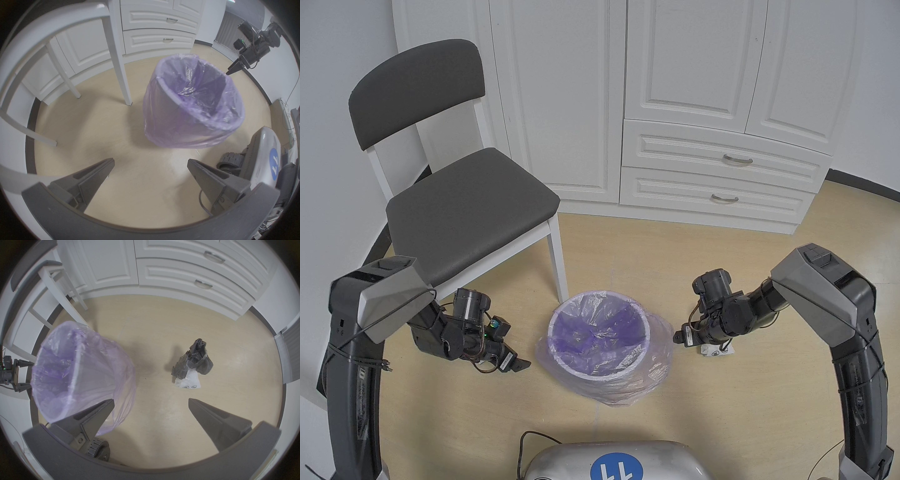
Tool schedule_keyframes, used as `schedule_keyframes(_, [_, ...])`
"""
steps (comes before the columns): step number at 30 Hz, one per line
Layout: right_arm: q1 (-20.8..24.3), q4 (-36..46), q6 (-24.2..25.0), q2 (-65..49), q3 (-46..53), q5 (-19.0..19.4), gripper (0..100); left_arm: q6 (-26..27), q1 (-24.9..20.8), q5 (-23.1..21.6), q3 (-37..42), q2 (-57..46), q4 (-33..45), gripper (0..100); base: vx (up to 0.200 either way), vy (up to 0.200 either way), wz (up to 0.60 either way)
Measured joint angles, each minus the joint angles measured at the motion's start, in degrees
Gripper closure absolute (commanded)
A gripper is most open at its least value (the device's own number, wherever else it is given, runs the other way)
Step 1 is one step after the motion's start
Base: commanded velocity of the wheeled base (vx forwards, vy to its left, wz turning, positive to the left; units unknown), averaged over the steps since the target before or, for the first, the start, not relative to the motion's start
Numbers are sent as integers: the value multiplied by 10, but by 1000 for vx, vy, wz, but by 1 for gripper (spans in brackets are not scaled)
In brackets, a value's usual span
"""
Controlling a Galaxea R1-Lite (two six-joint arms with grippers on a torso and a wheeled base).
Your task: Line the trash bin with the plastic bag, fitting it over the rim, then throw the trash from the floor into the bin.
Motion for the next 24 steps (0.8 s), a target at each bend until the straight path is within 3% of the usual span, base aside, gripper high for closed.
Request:
schedule_keyframes(6, [12,-184,-4,-67,165,-19,0,-27,-9,4,110,-82,-75,0,0,0,0])
schedule_keyframes(12, [36,-331,-20,-120,323,-65,0,-111,-85,65,149,-155,-83,0,0,0,0])
schedule_keyframes(17, [48,-375,-31,-153,384,-83,0,-177,-155,115,88,-182,4,0,0,0,0])
schedule_keyframes(24, [40,-403,-62,-209,427,-92,0,-239,-208,174,-95,-162,129,0,0,0,0])
